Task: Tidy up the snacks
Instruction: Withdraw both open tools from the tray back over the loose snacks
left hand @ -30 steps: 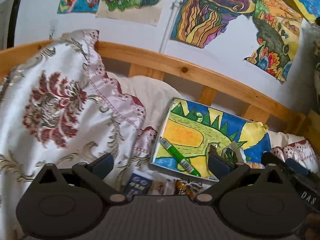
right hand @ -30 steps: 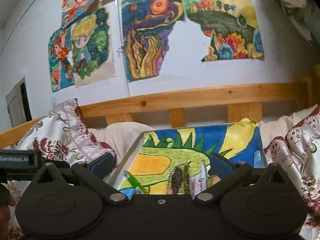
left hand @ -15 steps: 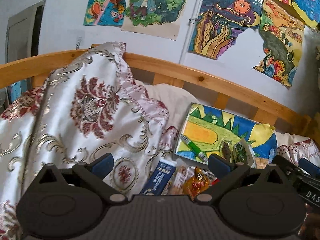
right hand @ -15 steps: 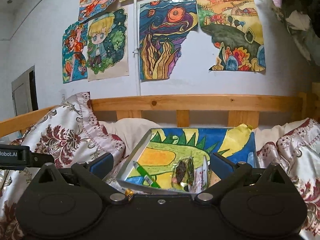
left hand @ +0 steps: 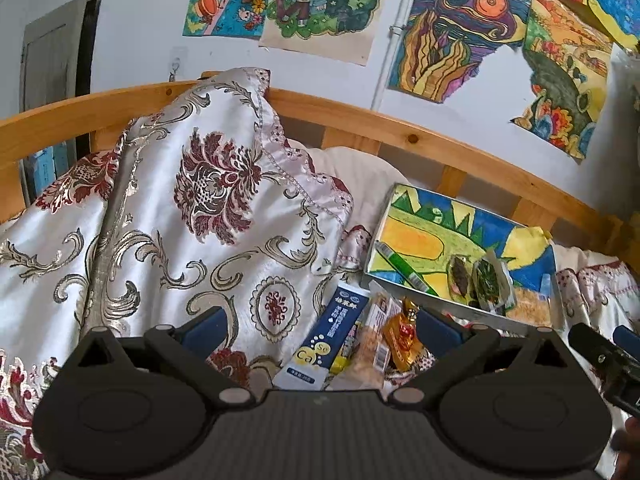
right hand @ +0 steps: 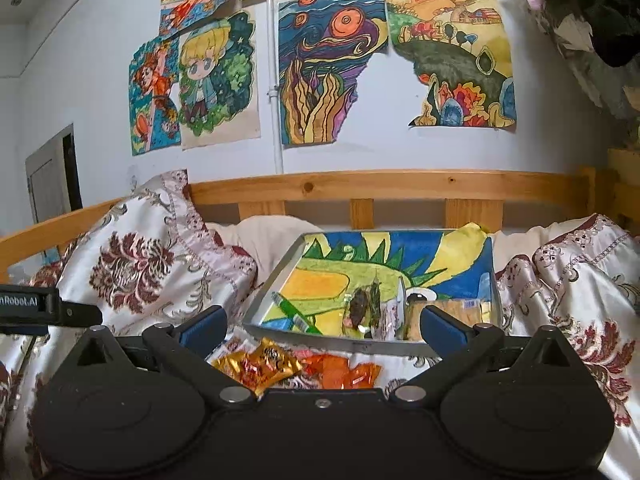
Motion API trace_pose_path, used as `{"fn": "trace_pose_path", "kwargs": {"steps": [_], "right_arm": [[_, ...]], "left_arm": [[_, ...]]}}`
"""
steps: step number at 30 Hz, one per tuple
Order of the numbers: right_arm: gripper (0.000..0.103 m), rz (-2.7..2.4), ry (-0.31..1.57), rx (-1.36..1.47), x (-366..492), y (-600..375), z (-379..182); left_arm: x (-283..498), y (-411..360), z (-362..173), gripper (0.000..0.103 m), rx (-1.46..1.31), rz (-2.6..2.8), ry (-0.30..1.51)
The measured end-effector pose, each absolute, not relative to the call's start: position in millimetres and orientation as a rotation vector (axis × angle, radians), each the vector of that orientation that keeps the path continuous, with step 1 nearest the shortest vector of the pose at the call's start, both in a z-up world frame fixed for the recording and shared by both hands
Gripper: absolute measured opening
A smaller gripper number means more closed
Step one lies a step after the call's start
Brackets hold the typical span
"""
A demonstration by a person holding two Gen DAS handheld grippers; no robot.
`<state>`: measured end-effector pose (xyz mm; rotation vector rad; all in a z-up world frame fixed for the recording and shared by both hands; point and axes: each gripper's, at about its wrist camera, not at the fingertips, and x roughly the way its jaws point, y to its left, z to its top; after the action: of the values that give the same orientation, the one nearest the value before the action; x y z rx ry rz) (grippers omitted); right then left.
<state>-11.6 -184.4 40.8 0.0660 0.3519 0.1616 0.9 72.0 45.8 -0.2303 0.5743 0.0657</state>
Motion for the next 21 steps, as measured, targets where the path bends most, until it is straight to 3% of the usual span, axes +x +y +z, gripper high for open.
{"fn": "trace_pose_path", "kwargs": {"steps": [13, 21], "right_arm": [[0.102, 0.165, 0.418, 0.102, -35, -183, 39], [0.102, 0.157, 0.467, 0.084, -41, -179, 31]], "left_arm": [[-17, 70, 64, 0.102, -0.226, 0.030, 0.573], [-14, 62, 49, 0.102, -0.184, -0.001, 0.682]]}}
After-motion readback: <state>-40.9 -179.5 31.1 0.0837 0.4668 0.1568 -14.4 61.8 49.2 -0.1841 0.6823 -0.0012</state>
